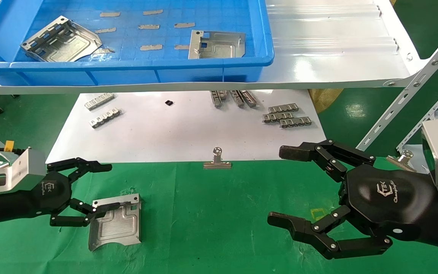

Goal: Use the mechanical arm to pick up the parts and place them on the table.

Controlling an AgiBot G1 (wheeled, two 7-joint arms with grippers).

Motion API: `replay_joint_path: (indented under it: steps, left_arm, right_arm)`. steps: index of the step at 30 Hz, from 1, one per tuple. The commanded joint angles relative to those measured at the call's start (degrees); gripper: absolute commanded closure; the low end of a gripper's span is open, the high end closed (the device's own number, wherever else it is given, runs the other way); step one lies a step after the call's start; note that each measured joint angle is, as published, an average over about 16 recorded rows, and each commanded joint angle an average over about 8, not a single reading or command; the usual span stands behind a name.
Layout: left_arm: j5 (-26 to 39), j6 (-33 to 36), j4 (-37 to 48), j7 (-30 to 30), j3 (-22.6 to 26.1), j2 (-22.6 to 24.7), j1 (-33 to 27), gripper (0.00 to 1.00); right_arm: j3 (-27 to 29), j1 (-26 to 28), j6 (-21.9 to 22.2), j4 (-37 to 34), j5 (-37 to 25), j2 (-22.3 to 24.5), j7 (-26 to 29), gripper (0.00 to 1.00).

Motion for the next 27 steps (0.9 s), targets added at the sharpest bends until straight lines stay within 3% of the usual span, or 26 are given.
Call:
replay_joint_path:
  steps: [1,27]
  left_arm:
    - [0.5,0.0,0.2,0.5,0.1,0.1,-0.4,0.00]
    - [-4.1,-2.3,-22.6,-14.3,-11.2,-3.0,9.7,0.00]
  right_arm:
    - [0.0,0.0,0.0,0.0,0.0,0.0,0.0,0.00]
    - [0.0,0.0,0.0,0.0,0.0,0.0,0.0,0.00]
